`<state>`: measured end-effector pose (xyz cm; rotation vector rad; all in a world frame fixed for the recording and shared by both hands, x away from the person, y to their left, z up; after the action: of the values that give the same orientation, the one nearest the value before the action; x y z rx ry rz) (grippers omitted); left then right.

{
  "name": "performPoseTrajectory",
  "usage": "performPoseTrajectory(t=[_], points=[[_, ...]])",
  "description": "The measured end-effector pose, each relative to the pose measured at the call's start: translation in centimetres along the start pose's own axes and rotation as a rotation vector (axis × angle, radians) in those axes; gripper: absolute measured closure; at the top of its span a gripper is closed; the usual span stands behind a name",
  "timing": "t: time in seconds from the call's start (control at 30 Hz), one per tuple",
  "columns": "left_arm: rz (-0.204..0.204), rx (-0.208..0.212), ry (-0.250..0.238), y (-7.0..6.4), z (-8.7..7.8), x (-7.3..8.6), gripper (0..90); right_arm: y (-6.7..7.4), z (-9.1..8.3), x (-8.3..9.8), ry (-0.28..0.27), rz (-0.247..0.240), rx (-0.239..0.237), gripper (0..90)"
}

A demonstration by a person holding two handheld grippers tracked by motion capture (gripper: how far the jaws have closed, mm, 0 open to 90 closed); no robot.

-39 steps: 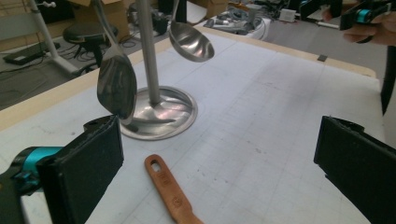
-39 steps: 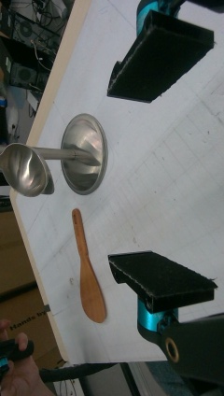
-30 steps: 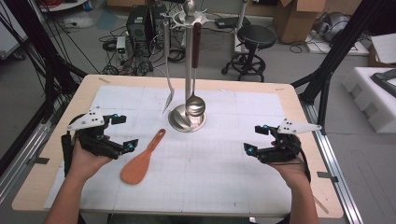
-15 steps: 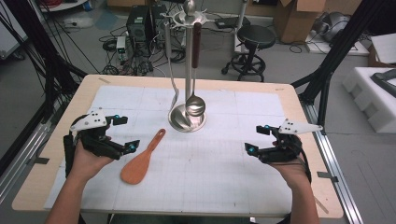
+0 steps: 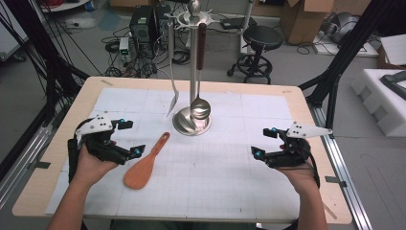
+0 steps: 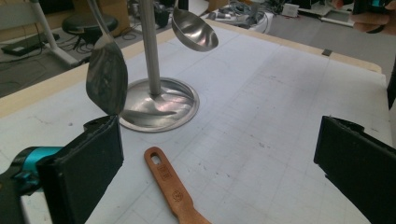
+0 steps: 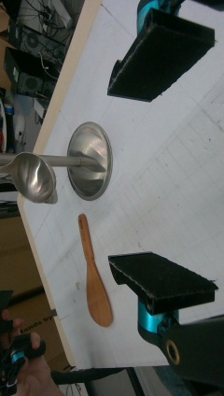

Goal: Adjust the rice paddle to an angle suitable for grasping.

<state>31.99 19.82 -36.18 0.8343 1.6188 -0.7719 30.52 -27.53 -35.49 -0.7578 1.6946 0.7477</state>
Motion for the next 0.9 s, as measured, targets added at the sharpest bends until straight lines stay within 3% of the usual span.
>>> performPoseTrajectory(t=[0.33, 0.47, 0.6, 0.67, 0.83, 0.87, 0.9], points=[[-0.032, -0.019, 0.067, 1.0, 1.8, 0.7, 3.9, -0.2, 0.0, 0.1, 0.003, 0.006, -0.001, 15.1], [-0.046, -0.038, 0.140, 1.5, 2.9, 1.1, 4.1, -0.2, 0.0, 0.1, 0.003, 0.008, -0.001, 15.1], [-0.047, -0.047, 0.180, 1.7, 3.6, 1.6, 5.2, -0.2, 0.0, 0.1, 0.005, 0.009, -0.003, 15.1], [-0.049, -0.046, 0.210, 1.9, 4.1, 2.0, 10.2, -0.2, 0.0, 0.1, 0.004, 0.010, -0.005, 15.1], [-0.051, -0.053, 0.284, 2.1, 5.4, 3.2, 11.1, -0.3, 0.0, 0.3, 0.007, 0.014, -0.004, 15.1], [-0.046, -0.063, 0.317, 2.1, 5.9, 3.8, 11.7, -0.4, 0.0, 0.3, 0.008, 0.013, -0.003, 15.1], [-0.046, -0.063, 0.317, 2.1, 5.9, 3.8, 11.8, -0.4, 0.0, 0.3, 0.008, 0.013, -0.003, 15.1]])
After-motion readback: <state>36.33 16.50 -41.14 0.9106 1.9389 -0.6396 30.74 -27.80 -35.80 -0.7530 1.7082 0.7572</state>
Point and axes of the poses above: each handheld gripper's, and its own axes: z roughly forward along the jaws, x roughly out of its underside, y roughly to its left, the point moved 3 cm from there along z, roughly forward along the jaws, and after that the axes turned 10 degrees about -y, right-handed, at the moved point
